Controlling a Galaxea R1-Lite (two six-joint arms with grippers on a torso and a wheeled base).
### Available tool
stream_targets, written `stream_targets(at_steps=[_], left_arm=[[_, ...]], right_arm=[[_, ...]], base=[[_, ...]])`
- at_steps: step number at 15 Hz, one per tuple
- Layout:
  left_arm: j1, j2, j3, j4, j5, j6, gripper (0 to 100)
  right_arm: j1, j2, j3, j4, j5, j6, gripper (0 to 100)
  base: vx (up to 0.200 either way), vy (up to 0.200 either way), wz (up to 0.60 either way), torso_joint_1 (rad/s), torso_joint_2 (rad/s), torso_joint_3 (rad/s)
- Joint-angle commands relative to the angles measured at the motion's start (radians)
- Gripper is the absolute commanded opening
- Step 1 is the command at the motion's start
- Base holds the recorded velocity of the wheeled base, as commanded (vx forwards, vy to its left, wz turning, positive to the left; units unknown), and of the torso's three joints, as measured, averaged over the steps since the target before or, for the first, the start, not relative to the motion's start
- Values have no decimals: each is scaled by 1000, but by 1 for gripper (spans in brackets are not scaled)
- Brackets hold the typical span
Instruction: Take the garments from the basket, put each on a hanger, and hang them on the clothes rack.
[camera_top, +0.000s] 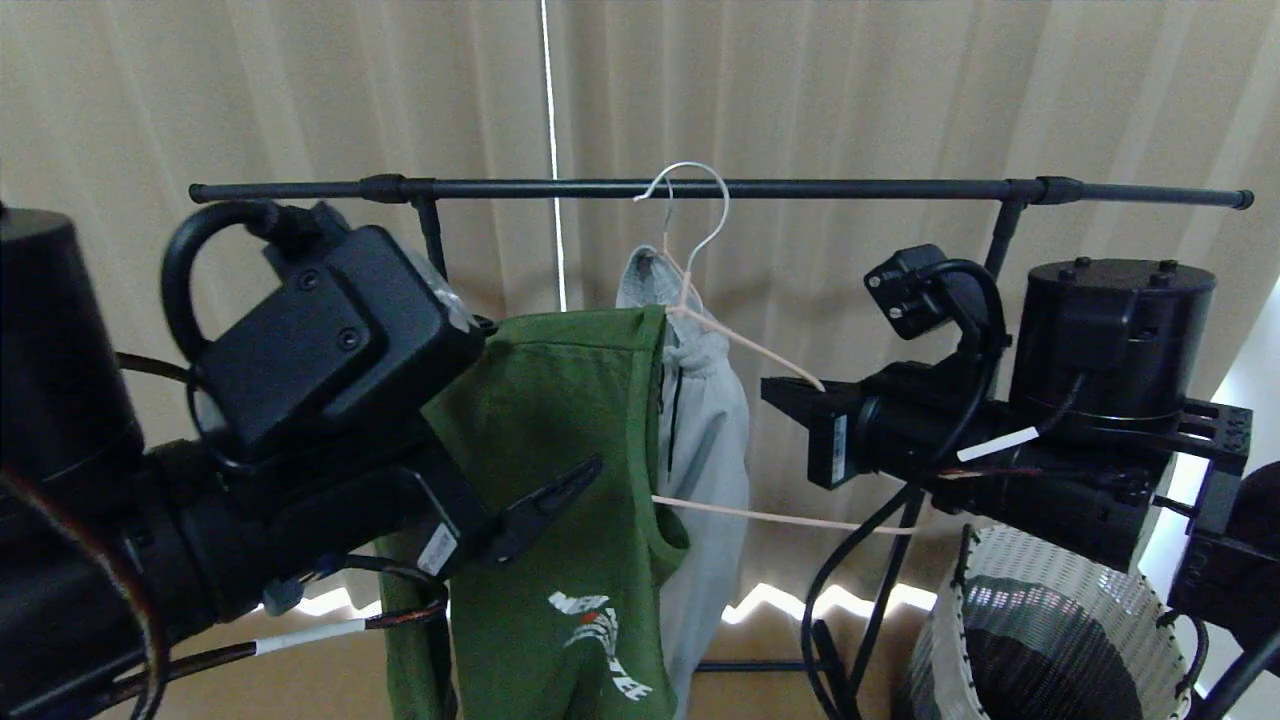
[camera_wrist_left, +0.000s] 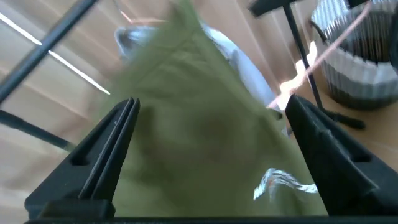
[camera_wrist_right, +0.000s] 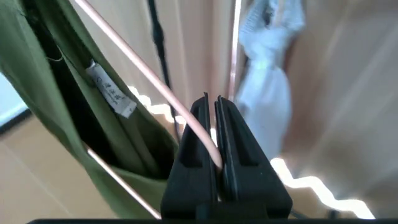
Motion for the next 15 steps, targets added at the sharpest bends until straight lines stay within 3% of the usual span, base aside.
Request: stream_targets(at_steps=[1,5,8,11,15], left_arm=[[6,-58,47,-28,0,20,100],[84,-32,36,-31,-3,155,100],[87,16,-35,-28,-119,167,100],[86,91,-70,-26,-135,173,100],[83,165,-101,-28,-135,241,100]], right_arm=[[-46,-61,48,-5,0,-36,0],[-64,-146,106,-6,3,-108,0],[-64,-182,149,-12,7,-172,0],[-63,-195,152,-12,9,-175,0],[-55,-189,177,-85,12,-183,0]], base=[[0,0,0,0,0,0],[0,0,0,0,0,0],[0,0,0,0,0,0],[0,0,0,0,0,0],[0,0,0,0,0,0]])
